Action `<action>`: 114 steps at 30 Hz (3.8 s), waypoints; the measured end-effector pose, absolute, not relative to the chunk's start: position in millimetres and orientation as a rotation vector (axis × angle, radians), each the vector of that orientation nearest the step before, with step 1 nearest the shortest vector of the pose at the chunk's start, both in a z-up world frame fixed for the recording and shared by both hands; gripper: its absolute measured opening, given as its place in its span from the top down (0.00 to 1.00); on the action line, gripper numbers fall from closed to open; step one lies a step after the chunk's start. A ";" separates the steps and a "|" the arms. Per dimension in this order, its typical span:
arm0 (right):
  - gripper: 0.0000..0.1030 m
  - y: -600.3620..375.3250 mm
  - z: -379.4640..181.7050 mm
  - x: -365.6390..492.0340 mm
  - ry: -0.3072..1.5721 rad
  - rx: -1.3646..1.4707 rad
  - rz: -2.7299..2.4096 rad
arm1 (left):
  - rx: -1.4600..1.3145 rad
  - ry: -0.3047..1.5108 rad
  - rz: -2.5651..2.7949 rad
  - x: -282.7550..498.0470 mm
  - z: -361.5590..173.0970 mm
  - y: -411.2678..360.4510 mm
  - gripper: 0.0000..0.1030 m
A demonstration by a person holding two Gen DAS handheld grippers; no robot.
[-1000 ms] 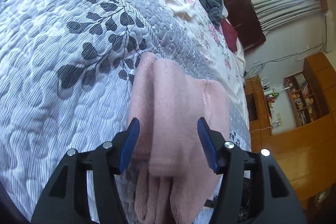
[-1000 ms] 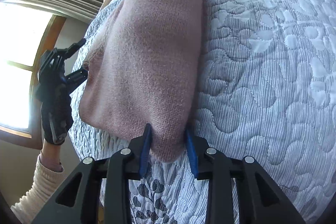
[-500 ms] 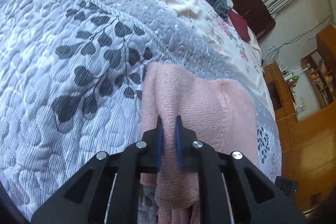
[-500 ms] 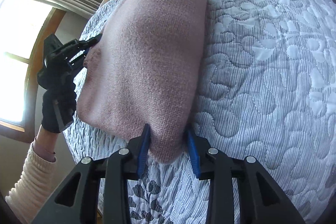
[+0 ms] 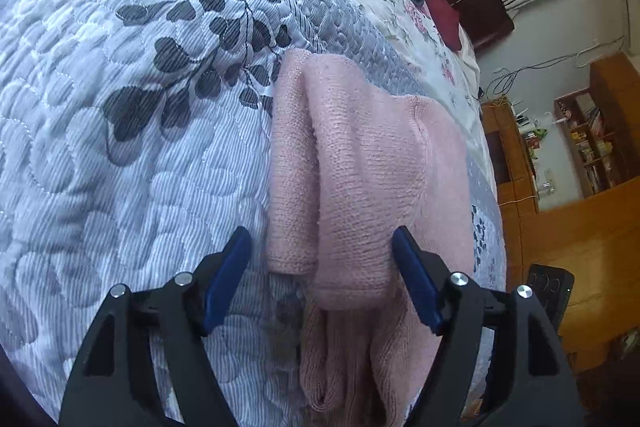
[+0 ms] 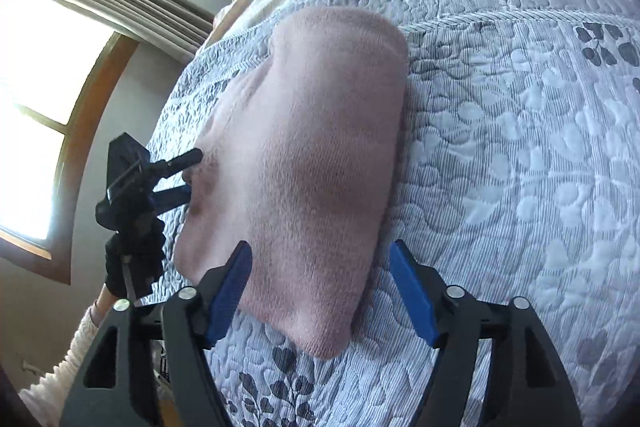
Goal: Fold small clothes
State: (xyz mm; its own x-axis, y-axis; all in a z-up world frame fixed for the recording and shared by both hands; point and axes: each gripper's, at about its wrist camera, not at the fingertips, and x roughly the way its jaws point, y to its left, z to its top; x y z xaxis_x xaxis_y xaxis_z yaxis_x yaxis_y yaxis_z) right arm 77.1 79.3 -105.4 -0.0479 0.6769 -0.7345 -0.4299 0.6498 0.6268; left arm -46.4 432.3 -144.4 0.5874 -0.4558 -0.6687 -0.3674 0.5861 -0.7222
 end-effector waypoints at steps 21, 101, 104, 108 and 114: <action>0.37 110.9 -150.0 127.6 1.391 0.486 1.013 | -1.019 0.992 -0.284 -2.5 -152.6 375.8 0.55; 0.24 -136.6 -99.0 -100.4 1.345 0.192 0.610 | -0.455 1.173 -0.072 -180.8 -93.4 131.5 0.29; 0.16 -141.6 -75.3 -114.9 1.292 0.090 0.548 | -0.434 1.157 -0.046 -194.7 -75.2 131.0 0.22; 0.14 -141.7 -52.9 -133.6 1.249 -0.031 0.456 | -0.366 1.174 0.026 -211.4 -56.1 122.6 0.16; 0.13 -137.4 -26.5 -160.2 1.192 -0.062 0.416 | -0.365 1.158 0.087 -230.7 -28.3 109.3 0.16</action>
